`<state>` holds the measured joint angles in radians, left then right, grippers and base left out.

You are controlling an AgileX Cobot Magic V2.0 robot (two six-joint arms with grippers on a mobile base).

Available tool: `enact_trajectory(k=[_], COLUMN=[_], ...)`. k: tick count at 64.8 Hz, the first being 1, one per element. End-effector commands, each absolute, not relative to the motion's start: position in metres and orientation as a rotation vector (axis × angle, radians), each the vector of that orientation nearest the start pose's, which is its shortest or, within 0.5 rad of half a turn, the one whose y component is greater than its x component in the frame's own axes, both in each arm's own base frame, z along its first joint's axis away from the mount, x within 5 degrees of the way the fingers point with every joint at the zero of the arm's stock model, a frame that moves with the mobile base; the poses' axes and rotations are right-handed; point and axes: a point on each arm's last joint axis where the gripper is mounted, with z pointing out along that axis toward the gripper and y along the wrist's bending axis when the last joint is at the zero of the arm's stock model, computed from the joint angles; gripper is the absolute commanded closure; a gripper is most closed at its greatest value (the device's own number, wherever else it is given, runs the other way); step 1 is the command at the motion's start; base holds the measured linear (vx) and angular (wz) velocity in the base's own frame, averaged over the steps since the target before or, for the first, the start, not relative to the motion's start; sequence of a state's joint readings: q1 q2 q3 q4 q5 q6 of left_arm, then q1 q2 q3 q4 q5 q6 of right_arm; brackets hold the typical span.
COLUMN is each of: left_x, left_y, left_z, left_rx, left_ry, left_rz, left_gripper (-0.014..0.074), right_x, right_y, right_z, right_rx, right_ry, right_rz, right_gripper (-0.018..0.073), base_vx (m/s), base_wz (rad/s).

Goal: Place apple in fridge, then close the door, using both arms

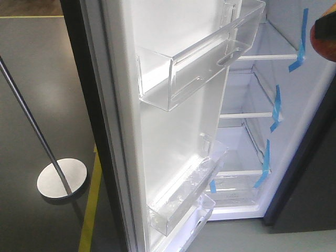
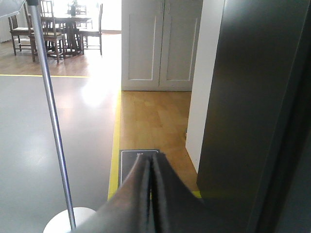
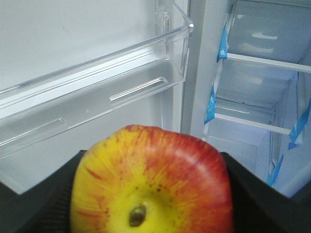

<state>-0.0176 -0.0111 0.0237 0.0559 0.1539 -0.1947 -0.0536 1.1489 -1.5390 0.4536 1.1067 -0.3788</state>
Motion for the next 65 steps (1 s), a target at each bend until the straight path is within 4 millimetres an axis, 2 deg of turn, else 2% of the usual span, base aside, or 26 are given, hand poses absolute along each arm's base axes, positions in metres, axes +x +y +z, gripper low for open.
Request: enact_trajectory(k=[1,53,59,65], left_x=[0.055,0.055,0.055,0.055], left_y=[-0.001,-0.001,-0.001,-0.001], left_z=[0.205,0.205,0.205,0.205], left_rx=[-0.101,-0.101,-0.101,-0.101], left_ry=[1.541,1.541,1.541,1.541], left_rz=[-0.131,-0.131,-0.131,-0.131], left_gripper=[0.0603,0.0603,0.0603,0.0603], right_x=[0.198,0.198,0.199,0.202], right_y=[0.025,0.025,0.026,0.028], right_z=[0.501,0.502,0.505,0.515], right_rx=[-0.326,-0.323,-0.308,-0.249], right_ry=[1.982,1.977,1.945,1.840], right_rz=[0.297,0.299,0.317,0.393], right_gripper=[0.0534,0.0534,0.0534,0.0534], base_vx=[0.00,0.00,0.00,0.00], base_wz=[0.00,0.00,0.00,0.00])
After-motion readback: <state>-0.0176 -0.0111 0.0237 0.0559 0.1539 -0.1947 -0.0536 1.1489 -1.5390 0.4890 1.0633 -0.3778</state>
